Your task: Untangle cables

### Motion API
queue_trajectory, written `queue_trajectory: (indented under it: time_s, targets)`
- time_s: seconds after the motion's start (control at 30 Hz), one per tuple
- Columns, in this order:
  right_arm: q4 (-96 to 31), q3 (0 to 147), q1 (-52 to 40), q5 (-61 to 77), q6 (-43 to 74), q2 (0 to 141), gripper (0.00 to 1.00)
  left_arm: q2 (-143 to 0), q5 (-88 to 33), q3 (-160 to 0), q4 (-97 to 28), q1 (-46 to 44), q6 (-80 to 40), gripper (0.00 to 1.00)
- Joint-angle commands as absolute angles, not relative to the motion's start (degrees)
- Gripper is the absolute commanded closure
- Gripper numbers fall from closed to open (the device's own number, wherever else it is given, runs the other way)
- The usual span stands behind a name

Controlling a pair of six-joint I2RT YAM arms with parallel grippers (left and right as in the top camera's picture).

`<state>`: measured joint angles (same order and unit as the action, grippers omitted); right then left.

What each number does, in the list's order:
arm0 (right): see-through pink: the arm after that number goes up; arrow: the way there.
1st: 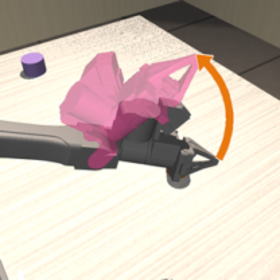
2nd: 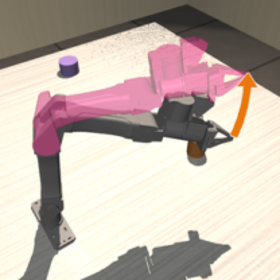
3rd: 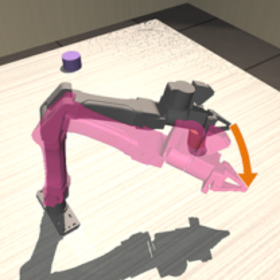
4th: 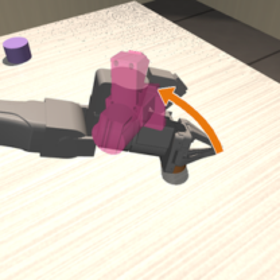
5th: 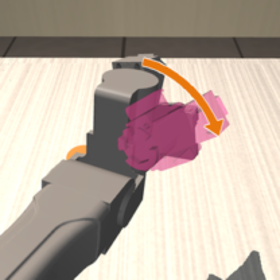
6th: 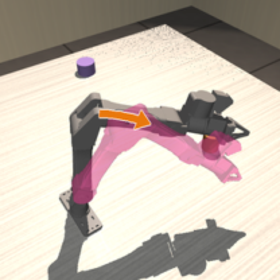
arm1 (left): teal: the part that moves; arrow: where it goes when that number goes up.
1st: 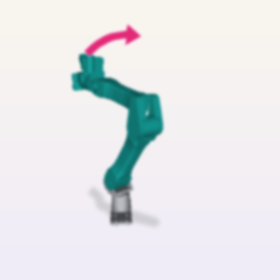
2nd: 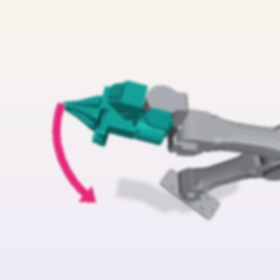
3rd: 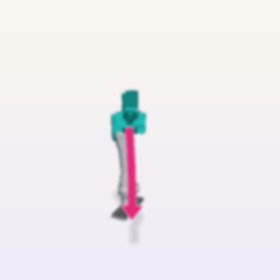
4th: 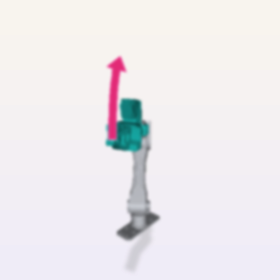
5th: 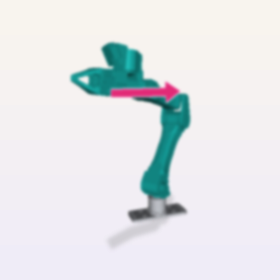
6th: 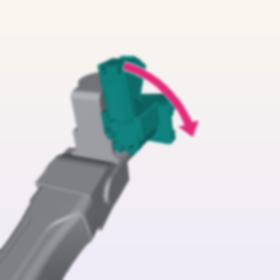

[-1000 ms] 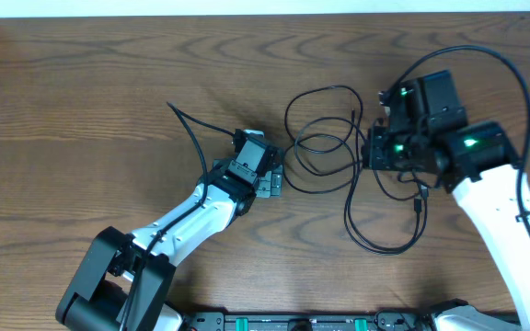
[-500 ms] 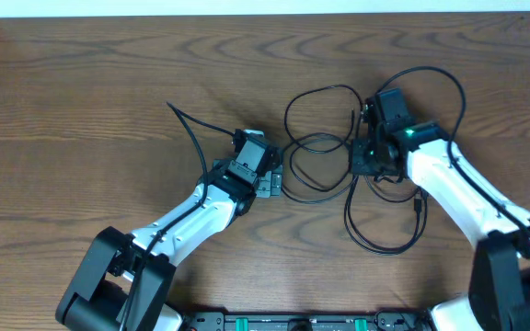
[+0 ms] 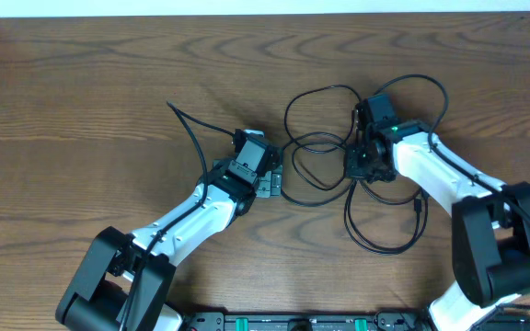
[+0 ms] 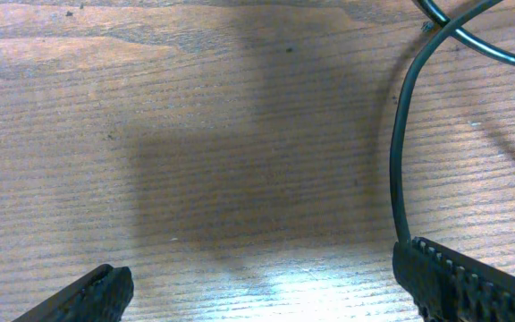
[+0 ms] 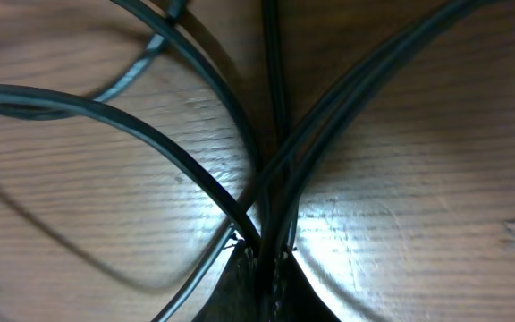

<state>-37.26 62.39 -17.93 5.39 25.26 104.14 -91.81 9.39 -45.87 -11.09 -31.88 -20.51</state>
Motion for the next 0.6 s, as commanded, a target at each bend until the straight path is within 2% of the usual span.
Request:
queue_trajectory:
  time_s: [0.0, 0.27, 0.57]
  targets:
    - [-36.84, 62.33, -18.17, 4.69, 26.35, 106.43, 0.99, -91.46, 10.57, -46.35, -11.11, -31.51, -19.73, 0.02]
    - [-35.9, 62.33, -19.03, 3.01, 26.89, 107.15, 0.96, -91.46, 10.57, -46.35, -11.11, -31.51, -19.75, 0.02]
    - [-36.58, 62.08, -20.53, 1.45, 28.69, 108.51, 0.81, -91.46, 10.57, -46.35, -11.11, -31.51, -19.75, 0.02]
